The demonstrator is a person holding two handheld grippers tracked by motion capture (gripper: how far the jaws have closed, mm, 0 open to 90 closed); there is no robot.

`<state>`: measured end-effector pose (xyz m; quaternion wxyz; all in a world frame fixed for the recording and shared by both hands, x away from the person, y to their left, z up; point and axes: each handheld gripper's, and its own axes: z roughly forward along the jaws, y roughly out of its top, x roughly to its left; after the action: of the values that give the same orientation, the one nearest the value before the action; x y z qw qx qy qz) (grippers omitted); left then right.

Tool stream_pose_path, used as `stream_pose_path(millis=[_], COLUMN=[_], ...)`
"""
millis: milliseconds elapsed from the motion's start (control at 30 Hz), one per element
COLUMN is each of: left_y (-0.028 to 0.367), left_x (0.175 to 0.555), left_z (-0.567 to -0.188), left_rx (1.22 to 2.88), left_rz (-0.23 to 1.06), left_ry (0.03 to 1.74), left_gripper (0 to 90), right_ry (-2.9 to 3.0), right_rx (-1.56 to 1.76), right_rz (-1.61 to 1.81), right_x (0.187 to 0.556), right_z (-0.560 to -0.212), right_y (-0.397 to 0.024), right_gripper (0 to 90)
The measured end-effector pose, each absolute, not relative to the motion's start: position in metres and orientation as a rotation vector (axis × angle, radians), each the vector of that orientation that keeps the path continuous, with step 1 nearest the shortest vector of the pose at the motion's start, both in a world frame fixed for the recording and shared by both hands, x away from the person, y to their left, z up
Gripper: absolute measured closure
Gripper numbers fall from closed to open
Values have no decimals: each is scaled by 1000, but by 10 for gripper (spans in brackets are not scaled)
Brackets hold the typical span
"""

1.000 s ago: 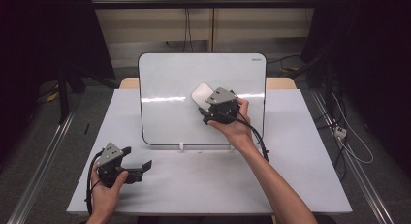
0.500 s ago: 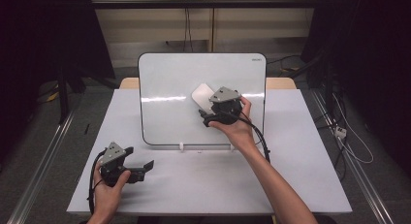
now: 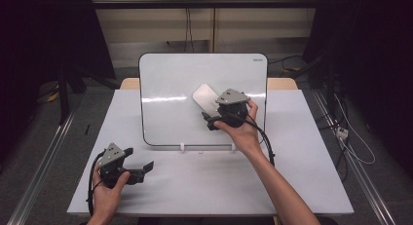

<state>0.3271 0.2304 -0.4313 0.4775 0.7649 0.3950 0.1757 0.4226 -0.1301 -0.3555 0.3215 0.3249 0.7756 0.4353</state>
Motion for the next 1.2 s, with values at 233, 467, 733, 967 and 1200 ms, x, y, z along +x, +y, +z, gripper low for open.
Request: stream_pose_path(millis=[233,467,733,967,1200], left_y=[232,235,232,233,233], left_x=[329,330,330,330,329], left_z=[-432,-432,-432,-432,-432], left_rx=[1861,1841,1858,1860,1858], left_rz=[433,436,428,436,441], left_ry=[984,1018,1001,1009,1012], left_gripper=[63,66,61,61,61], right_ry=[2044,2045,2029,2020,2004], right_rx=[834,893,961,1012,1068], right_rz=[1098,1143,1164,1157,1165], right_x=[413,401,388,380,371], right_z=[-356,-359,-371,-382,-390], right_y=[-133,-144,-165,-181,-192], right_gripper=[45,44,47,48,64])
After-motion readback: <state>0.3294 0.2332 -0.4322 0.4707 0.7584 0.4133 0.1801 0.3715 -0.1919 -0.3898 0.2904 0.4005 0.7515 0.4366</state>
